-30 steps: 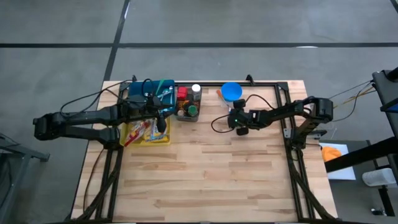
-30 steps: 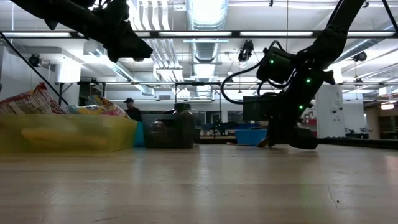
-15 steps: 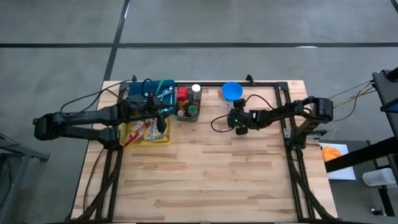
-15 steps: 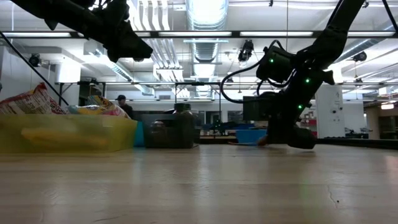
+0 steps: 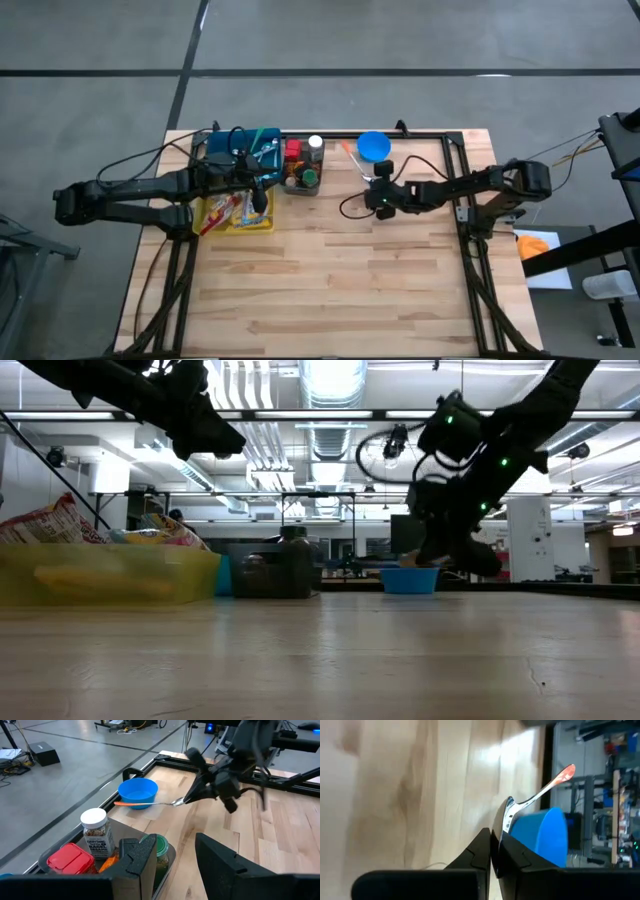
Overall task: Pick & Place Food Item
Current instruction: Put the orange spoon into the blue bin
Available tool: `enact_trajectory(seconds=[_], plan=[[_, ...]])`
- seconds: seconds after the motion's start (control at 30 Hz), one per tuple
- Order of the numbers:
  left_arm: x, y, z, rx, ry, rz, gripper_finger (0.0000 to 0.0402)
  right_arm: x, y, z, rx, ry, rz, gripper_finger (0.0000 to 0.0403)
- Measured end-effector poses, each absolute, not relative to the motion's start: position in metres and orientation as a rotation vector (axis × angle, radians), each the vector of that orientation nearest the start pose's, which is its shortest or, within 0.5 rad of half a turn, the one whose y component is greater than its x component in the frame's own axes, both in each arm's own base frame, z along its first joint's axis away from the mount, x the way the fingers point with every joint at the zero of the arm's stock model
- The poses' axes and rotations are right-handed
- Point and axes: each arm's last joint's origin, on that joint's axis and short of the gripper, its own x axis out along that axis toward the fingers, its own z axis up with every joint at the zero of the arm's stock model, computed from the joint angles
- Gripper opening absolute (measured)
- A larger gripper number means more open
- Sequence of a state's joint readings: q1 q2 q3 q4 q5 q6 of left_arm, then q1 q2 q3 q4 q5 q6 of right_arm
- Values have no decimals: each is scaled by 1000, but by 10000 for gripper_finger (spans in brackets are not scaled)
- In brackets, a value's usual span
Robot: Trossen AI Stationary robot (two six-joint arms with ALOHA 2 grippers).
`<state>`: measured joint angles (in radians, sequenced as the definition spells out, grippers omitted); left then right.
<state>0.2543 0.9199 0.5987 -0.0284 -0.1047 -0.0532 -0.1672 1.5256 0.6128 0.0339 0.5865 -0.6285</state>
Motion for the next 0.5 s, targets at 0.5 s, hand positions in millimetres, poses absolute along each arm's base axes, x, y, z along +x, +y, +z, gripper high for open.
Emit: enact_trajectory(seconds=[0.5], plan=[[195, 54, 260, -78, 341, 365, 137, 265, -36, 204, -569, 510, -349, 12]])
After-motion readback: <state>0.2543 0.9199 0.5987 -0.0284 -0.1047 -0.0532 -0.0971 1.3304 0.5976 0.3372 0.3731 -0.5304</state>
